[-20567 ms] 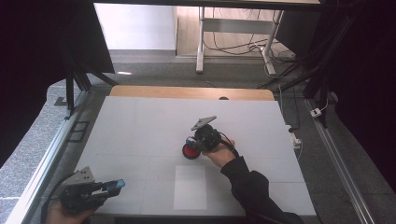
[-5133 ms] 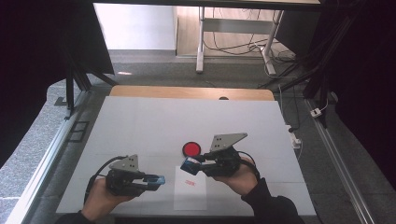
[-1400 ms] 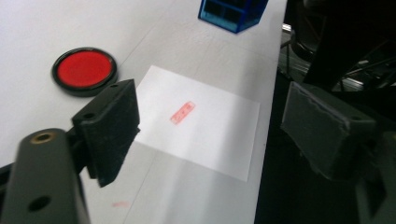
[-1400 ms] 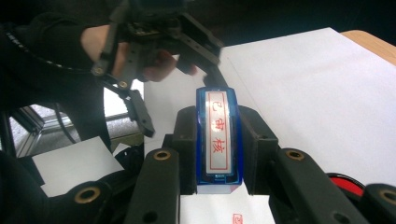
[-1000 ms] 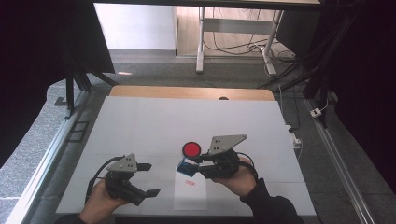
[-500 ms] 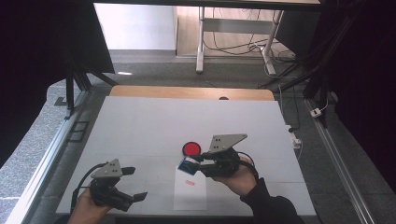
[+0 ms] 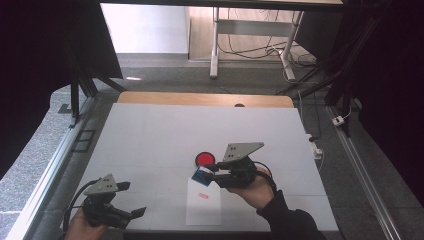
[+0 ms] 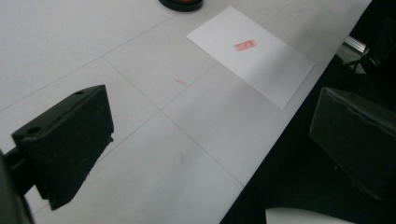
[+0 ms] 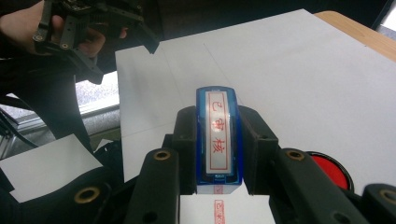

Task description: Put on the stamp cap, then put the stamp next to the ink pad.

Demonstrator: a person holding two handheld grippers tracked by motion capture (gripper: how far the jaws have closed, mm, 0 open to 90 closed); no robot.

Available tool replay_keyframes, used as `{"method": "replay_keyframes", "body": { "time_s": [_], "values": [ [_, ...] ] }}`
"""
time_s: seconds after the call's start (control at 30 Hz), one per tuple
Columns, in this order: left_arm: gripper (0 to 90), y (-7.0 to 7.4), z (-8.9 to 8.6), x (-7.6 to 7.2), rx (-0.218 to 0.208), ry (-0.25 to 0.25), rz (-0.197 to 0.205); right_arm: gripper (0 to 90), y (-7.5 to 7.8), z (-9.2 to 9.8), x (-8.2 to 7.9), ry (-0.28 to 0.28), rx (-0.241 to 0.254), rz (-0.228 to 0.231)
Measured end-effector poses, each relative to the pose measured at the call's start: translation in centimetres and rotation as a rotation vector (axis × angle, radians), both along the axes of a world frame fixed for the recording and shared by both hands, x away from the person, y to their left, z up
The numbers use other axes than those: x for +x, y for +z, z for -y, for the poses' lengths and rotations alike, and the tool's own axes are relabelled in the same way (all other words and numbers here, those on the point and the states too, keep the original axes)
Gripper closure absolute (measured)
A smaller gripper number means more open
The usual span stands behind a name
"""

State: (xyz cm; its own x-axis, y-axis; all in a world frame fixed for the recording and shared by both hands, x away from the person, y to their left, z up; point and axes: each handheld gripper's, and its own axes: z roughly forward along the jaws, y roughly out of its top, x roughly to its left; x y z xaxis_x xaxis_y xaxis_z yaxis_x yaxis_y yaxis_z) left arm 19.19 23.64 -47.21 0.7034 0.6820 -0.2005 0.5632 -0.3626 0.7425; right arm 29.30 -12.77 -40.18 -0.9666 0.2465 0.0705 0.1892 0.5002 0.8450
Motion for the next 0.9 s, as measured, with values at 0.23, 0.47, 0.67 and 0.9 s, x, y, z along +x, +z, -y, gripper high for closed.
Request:
{"method": "replay_keyframes", "body": {
  "time_s": [0.23, 0.47, 0.67, 0.9],
  "values": [
    [0.0, -0.3, -0.7, -0.4, 0.025, 0.037, -0.002, 71.1, -0.1, 0.0, 0.1, -0.002, -0.011, 0.004],
    [0.0, -0.4, -0.9, -0.6, 0.042, 0.046, -0.006, 71.1, -0.2, 0.1, 0.3, -0.019, -0.011, -0.003],
    [0.0, -0.5, -1.0, -0.6, 0.038, 0.057, -0.011, 71.1, -0.3, 0.4, 0.5, -0.032, -0.022, -0.002],
    [0.0, -0.5, -0.9, -0.6, 0.048, 0.053, -0.011, 71.1, -0.4, 1.0, 0.8, -0.055, -0.028, 0.001]
  ]
}}
